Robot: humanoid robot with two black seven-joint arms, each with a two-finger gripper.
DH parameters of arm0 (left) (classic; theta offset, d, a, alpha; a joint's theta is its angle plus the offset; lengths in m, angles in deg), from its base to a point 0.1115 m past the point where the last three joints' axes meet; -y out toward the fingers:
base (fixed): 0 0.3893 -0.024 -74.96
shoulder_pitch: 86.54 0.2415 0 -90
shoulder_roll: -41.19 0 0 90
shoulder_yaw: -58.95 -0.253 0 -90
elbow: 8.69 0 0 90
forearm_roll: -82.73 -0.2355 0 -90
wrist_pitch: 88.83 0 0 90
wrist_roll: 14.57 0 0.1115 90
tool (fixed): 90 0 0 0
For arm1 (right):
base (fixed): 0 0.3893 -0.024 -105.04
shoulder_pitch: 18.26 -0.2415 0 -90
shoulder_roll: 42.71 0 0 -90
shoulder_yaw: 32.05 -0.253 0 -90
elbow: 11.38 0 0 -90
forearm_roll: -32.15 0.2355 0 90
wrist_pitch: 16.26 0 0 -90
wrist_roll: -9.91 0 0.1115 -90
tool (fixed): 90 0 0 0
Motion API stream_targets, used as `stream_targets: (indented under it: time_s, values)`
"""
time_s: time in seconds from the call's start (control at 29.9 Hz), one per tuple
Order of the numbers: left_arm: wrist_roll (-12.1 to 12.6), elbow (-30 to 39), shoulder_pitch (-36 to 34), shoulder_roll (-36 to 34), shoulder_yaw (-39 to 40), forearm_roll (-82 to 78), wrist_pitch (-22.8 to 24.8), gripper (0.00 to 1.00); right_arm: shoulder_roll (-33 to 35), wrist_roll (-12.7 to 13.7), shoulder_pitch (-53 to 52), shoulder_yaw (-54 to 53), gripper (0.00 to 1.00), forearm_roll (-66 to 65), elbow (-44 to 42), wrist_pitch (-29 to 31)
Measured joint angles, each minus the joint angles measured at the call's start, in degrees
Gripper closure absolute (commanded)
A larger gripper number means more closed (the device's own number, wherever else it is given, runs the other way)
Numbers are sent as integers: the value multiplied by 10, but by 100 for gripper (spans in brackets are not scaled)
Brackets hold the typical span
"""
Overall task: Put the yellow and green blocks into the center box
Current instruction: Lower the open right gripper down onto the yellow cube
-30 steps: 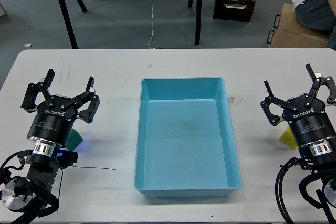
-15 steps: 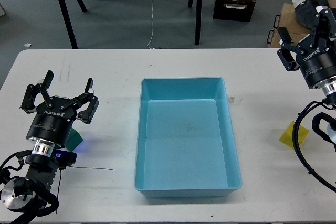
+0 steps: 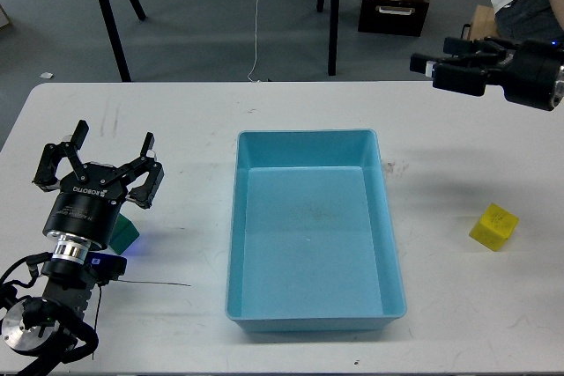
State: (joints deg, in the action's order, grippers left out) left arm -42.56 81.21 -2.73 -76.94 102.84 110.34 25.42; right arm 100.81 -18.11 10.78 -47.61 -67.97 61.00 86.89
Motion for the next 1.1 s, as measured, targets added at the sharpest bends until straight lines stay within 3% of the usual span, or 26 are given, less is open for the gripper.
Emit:
stream_targets:
  time_s: [0.2, 0.4, 0.74, 1.1]
  values:
    - [0, 0, 0, 1, 0, 0, 0, 0, 87, 0, -35, 121, 5, -34, 86, 18]
    - [0, 0, -1, 2, 0, 0, -1, 0, 107, 0, -27, 169, 5, -160, 106, 20]
    - [0, -2, -1, 2, 0, 0, -2, 0, 100, 0, -13, 219, 5, -227, 71, 21]
    - [0, -11, -1, 3, -1, 0, 0, 0, 17, 0, -1, 241, 5, -199, -20, 19]
